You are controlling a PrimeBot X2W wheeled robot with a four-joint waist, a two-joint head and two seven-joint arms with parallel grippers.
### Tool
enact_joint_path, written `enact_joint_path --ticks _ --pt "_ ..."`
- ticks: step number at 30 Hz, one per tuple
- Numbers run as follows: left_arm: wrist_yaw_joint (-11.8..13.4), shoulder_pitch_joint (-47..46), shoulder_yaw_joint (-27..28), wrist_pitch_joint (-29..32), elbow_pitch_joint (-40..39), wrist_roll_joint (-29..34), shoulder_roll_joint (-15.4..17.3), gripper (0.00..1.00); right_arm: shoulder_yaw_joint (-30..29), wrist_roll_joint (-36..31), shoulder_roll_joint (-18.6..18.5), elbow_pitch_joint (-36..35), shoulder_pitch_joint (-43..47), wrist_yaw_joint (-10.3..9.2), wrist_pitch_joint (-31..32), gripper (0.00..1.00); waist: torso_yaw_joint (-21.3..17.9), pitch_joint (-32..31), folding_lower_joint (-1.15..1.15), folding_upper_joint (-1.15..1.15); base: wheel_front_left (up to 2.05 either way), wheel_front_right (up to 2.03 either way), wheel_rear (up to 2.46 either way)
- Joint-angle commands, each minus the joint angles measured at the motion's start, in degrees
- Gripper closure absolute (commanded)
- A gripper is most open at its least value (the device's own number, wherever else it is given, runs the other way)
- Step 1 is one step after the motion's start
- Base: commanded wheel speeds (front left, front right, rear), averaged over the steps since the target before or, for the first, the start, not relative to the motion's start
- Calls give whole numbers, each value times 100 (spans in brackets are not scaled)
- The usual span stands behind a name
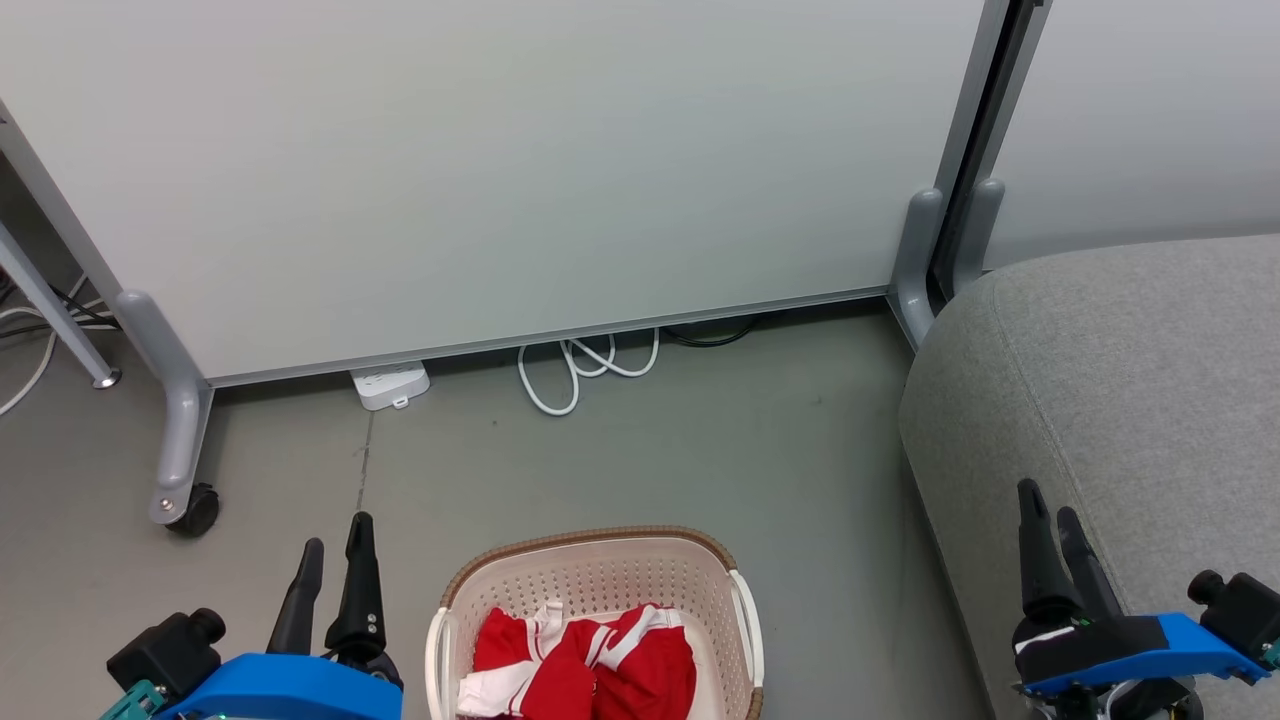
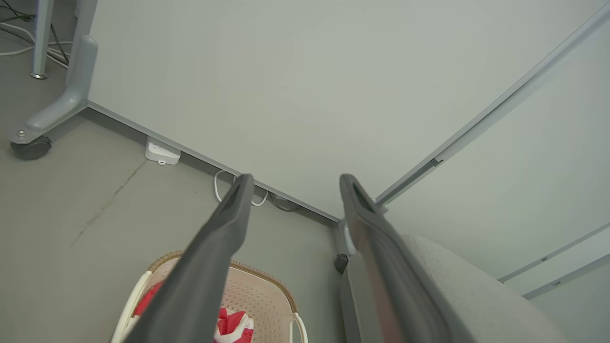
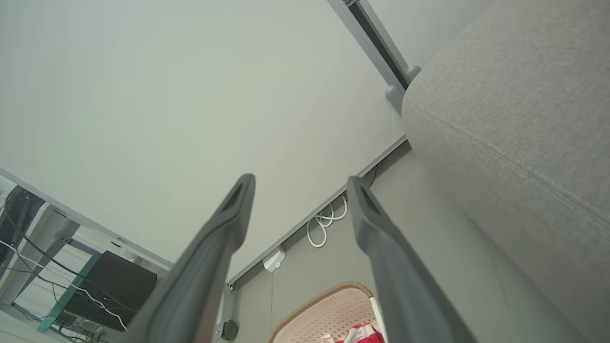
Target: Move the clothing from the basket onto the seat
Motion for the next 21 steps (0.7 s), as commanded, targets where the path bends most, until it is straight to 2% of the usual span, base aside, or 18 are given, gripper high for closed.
enact_joint_path --ticks 1,21 --pt "29 -131 -12 -58 -84 160 48 0 10 -177 -32 -79 -104 0 -41 0 -1 -2 0 0 0 0 0" --pt "106 -77 -192 -376 -113 1367 36 0 30 -1530 -40 -101 -98 0 -242 0 -3 -24 0 0 0 0 0"
